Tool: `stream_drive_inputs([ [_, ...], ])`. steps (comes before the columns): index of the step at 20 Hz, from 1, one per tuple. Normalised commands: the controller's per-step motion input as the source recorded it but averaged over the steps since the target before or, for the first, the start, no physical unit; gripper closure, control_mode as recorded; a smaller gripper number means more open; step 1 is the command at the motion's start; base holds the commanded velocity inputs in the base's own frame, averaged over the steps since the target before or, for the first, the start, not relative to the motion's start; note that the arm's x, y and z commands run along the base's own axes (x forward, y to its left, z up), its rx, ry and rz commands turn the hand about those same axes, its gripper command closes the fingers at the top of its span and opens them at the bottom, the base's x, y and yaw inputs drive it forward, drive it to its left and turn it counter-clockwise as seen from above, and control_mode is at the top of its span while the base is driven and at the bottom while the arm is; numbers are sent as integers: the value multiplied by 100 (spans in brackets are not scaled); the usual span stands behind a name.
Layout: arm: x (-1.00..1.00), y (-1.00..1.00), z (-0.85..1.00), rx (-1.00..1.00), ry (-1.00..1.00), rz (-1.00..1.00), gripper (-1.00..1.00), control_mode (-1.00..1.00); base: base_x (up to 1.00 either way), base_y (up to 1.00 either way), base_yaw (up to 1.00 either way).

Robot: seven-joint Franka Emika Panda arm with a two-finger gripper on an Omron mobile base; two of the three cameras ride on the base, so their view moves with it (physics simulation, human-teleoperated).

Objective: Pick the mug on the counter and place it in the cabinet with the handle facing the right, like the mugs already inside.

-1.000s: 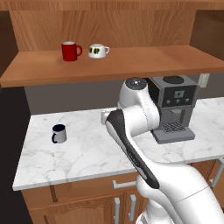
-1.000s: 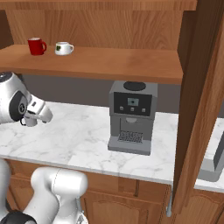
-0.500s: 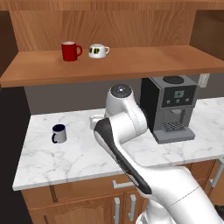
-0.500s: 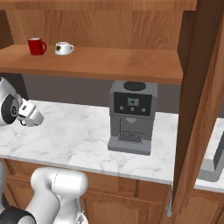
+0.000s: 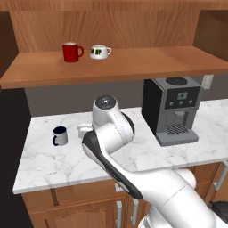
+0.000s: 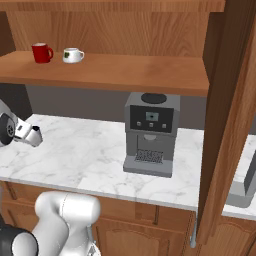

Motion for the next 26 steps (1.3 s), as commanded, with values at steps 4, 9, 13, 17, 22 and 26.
stream_drive_inputs([
  [4, 23, 43, -30, 0, 0, 0, -100, -100, 0, 0, 0],
  [9, 31, 39, -29, 0, 0, -1, -100, -100, 0, 0, 0],
  [13, 29, 38, -25, 0, 0, -2, -100, -100, 0, 0, 0],
  [17, 24, 42, -21, 0, 0, -3, -100, -100, 0, 0, 0],
  [22, 20, 44, -13, 0, 0, -4, -100, -100, 0, 0, 0],
  [26, 21, 39, -3, 0, 0, -4, -100, -100, 0, 0, 0],
])
